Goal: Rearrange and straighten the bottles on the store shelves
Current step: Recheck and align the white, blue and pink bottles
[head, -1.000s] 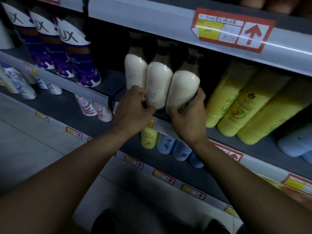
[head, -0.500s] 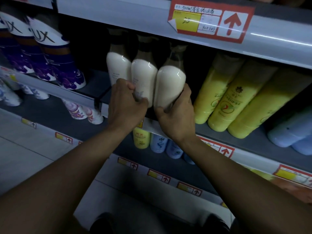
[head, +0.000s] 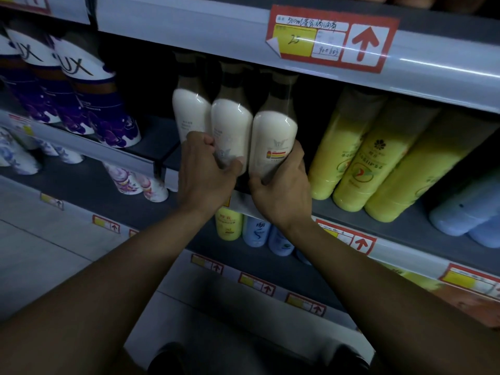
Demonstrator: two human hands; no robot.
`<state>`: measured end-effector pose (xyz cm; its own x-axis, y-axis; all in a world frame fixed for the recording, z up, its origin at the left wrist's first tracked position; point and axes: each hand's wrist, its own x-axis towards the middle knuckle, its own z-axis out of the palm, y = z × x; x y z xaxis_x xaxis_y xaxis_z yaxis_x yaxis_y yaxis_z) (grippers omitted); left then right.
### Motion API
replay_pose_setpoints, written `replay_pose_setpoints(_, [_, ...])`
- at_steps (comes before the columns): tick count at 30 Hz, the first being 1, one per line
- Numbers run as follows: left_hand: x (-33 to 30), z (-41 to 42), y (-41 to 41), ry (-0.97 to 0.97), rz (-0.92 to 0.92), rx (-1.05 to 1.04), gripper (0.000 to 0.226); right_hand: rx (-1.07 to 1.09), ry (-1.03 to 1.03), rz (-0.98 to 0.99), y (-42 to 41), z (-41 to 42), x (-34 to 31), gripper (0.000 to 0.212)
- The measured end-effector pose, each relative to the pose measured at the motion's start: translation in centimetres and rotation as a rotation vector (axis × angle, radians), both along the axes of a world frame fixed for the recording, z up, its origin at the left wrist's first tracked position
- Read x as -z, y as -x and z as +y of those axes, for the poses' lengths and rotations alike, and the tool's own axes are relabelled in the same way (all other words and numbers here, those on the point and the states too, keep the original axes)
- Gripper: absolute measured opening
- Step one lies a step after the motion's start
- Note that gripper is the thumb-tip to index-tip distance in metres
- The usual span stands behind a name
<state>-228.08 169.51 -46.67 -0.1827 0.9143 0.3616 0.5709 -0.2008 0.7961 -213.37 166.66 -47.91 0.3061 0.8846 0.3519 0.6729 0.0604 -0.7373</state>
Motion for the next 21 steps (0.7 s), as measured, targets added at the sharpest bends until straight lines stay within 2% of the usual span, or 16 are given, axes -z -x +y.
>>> replay_pose_setpoints(5, [0.15, 0.25, -0.40, -0.043, -0.036, -0.020, 0.067, 0.012, -0.011, -0.005, -0.24, 0.02, 0.30, 0.090])
replay_pose_setpoints(11, [0.47, 0.68, -0.70, -0.050, -0.051, -0.048, 0.070, 0.014, -0.027, 0.020, -0.03, 0.23, 0.21, 0.093])
replay_pose_setpoints(21, [0.62, 0.71, -0.79, -0.057, -0.057, -0.071, 0.062, 0.038, -0.023, -0.011, -0.18, 0.34, 0.15, 0.095])
